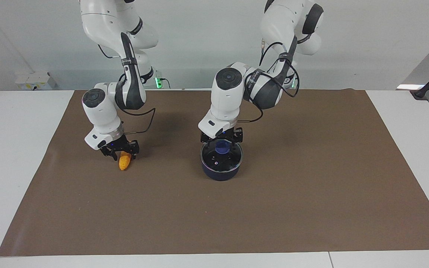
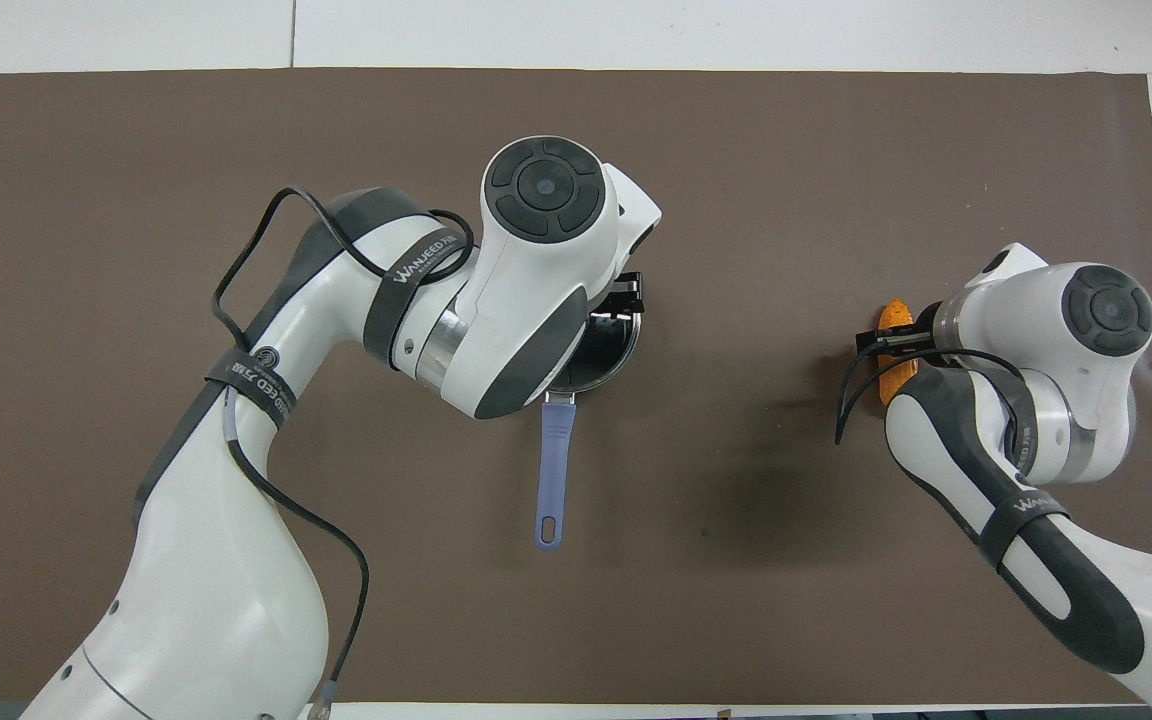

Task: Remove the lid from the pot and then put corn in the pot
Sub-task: 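Grasp the lid knob with the left gripper while the right gripper grasps the corn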

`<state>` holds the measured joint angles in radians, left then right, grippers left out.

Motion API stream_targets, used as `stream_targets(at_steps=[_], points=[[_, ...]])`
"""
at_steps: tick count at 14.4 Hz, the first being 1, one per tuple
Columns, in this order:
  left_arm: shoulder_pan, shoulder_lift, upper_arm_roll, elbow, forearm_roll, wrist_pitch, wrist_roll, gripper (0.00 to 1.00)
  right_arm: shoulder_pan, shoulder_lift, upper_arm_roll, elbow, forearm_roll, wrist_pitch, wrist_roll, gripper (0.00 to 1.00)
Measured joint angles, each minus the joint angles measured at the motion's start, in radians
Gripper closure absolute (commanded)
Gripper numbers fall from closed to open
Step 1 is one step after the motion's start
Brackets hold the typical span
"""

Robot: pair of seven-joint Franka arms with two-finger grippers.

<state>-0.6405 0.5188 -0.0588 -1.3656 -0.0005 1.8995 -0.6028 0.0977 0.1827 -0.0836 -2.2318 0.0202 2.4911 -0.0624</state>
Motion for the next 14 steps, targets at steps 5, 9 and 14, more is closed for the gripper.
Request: stream_targets(at_steps=[5, 9, 14], points=[[0.0, 0.007, 0.002, -0.022, 0.012, 0.039, -0.021, 0.0, 0.001, 0.0, 0.001, 0.001, 0.0, -0.016, 0.0, 1.0], [-0.002, 0.006, 0.002, -0.039, 0.014, 0.052, -0.027, 0.0, 0.001, -0.014, 0.005, 0.105, 0.0, -0.153, 0.0, 1.0], [-0.005, 0.006, 0.002, -0.038, 0.014, 0.05, -0.028, 0.0, 0.002, -0.045, 0.036, 0.345, 0.0, -0.437, 0.0, 1.0]])
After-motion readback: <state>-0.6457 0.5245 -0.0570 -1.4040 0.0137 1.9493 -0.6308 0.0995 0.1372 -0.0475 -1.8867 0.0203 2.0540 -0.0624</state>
